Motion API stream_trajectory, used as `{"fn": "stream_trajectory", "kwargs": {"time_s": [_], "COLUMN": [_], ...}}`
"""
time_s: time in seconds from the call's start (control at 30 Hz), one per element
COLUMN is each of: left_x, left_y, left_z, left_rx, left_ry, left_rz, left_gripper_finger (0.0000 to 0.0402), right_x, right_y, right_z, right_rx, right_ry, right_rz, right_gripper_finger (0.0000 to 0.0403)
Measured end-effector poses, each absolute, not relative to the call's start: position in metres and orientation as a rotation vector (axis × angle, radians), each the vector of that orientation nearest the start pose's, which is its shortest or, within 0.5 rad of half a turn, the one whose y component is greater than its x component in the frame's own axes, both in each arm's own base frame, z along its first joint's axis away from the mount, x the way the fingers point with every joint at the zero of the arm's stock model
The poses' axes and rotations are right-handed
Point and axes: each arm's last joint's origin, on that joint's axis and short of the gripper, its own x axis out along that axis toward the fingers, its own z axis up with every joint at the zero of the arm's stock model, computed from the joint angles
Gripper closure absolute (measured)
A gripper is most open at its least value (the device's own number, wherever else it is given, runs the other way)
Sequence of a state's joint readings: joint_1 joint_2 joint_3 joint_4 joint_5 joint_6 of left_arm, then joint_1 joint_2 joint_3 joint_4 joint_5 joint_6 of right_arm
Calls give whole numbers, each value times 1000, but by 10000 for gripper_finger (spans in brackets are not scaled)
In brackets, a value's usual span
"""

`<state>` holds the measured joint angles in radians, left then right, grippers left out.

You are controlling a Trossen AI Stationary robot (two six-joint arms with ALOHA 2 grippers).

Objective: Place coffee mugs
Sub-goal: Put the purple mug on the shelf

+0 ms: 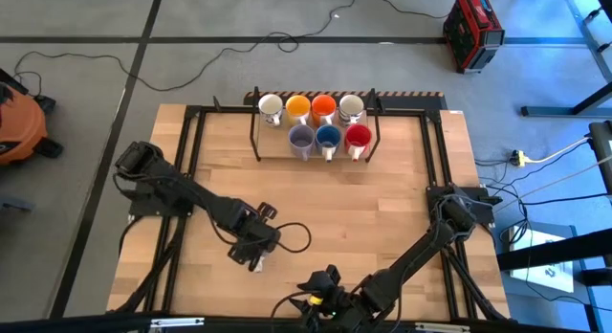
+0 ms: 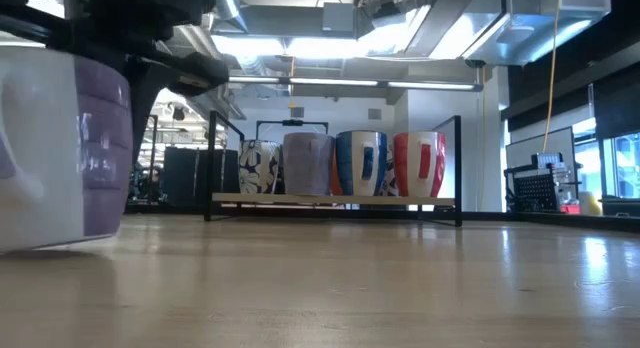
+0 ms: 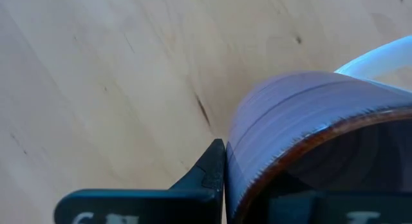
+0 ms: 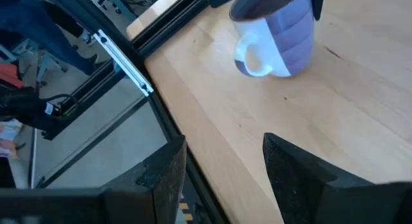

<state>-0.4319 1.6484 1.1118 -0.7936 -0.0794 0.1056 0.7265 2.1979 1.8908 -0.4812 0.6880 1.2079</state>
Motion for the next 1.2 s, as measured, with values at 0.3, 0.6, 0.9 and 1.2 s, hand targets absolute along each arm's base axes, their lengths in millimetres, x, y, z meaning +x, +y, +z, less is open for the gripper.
{"fn": "stream_trajectory", "kwargs": {"time_s": [0.3,0.6,0.9,1.2], "left_x": [280,273,251,182], "left_y": [-122,-121,-127,-129], "left_z": [199,210,279,349], "left_rx": [331,293,235,69], "left_ry": [1288,1286,1170,891], "left_rz": [-275,-254,-269,-231], "left_gripper_finger": [336,296,293,293], "right_x": [379,379,379,389], "right_y": [312,312,312,309], "right_z": [236,236,236,231], "right_rx": [665,655,625,532], "right_ry": [527,532,516,477], "right_rz": [-299,-298,-304,-291], "right_gripper_finger": [207,207,207,207]}}
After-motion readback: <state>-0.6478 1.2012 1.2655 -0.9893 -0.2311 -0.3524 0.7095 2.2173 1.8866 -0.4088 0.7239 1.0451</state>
